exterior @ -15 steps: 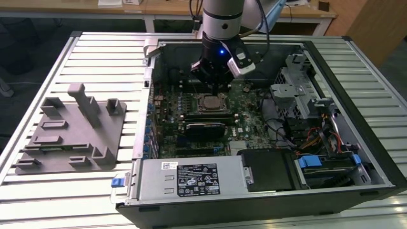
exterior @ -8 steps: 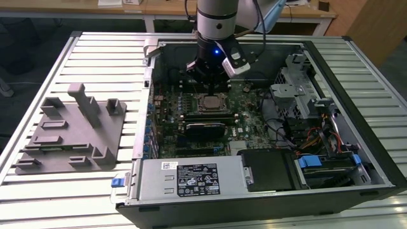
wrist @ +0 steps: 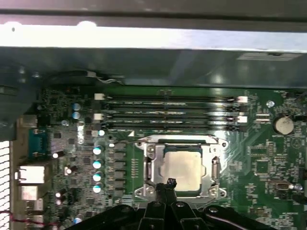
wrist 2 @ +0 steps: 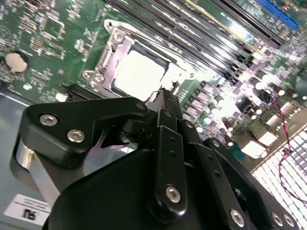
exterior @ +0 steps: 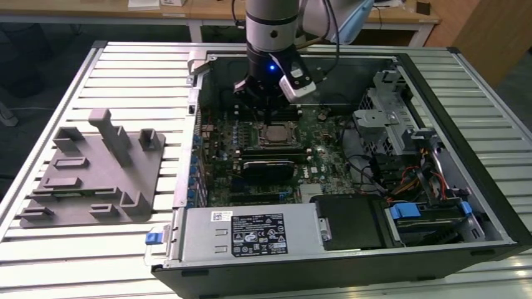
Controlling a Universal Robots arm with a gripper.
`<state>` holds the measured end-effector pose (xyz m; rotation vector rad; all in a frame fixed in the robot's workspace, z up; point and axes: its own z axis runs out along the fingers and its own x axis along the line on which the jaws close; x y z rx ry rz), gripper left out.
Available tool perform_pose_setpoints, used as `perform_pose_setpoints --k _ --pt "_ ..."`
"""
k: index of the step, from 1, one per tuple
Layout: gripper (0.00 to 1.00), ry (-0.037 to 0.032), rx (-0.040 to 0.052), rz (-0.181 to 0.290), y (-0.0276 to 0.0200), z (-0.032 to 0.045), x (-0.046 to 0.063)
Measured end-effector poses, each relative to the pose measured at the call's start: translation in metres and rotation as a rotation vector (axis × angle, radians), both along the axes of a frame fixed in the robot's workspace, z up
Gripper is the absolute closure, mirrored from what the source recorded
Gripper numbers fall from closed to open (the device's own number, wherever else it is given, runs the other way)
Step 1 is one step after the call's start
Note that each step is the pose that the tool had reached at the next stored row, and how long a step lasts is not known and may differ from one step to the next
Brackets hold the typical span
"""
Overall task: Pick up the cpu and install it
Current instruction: 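Install the first cpu locking lever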
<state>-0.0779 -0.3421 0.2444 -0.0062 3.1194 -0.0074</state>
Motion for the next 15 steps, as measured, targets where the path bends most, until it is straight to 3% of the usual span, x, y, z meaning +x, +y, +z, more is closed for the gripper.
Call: perform_pose_setpoints --k 15 --pt "0.89 -0.0018 0.0 0.0 0.0 0.0 -0.029"
